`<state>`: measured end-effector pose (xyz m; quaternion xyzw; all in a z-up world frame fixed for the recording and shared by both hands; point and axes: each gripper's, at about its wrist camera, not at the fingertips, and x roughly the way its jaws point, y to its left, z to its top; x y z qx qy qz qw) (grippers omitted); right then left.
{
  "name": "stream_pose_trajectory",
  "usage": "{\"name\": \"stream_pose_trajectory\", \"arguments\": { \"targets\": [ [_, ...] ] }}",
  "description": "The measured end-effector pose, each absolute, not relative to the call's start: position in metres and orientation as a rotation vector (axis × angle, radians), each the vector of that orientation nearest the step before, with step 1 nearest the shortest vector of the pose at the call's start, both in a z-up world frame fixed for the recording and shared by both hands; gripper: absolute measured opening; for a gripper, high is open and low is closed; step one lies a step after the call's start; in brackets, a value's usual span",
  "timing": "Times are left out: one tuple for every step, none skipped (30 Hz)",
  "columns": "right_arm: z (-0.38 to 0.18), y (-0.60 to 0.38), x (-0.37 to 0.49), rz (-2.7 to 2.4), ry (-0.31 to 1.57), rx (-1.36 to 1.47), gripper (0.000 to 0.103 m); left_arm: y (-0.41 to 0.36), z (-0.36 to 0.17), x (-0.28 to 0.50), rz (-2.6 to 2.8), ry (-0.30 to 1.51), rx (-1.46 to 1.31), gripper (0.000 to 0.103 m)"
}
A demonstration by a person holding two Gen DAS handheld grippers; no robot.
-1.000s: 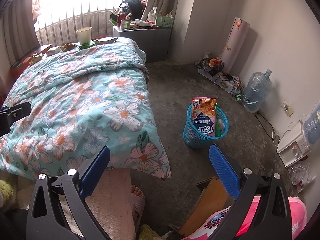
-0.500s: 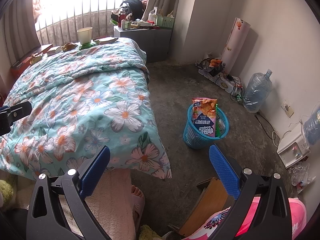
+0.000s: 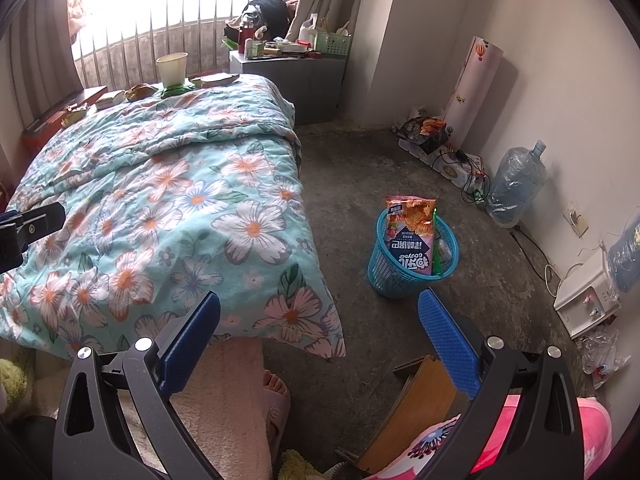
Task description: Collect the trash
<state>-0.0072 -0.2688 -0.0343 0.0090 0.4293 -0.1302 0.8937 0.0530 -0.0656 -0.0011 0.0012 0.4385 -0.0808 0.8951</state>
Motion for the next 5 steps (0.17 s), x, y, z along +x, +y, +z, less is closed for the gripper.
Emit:
{"name": "stream_pose_trajectory", "arguments": {
  "targets": [
    [-0.0342,-0.2687,-0.0072,-0.271,0.89,0.018,0.096,-0.0657,-0.0013,0.0531,-0.167,0.909,0.002,0.094],
    [-0.0343,-0.2691,-0.0072,-0.271,0.89,0.018,0.096,-0.0657,-0.0016,0.0532,-0.168,0.911,0.003,0.094],
    [-0.0342,-0.2693,-0.0071,-0.27,0.89,0.019,0.096,-0.0652,-0.0012,0.054,-0.17,0.913,0.003,0.094],
    [-0.0341,-0.2692,-0.0072,-0.27,0.89,0.018,0.096,-0.0651,-0.0012,0.0535,-0.171,0.916,0.002,0.094],
    [-0.0342,-0.2694,-0.0072,-0.271,0.89,0.017,0.096,-0.0649,-0.0012,0.0532,-0.17,0.918,0.001,0.094]
  ]
}}
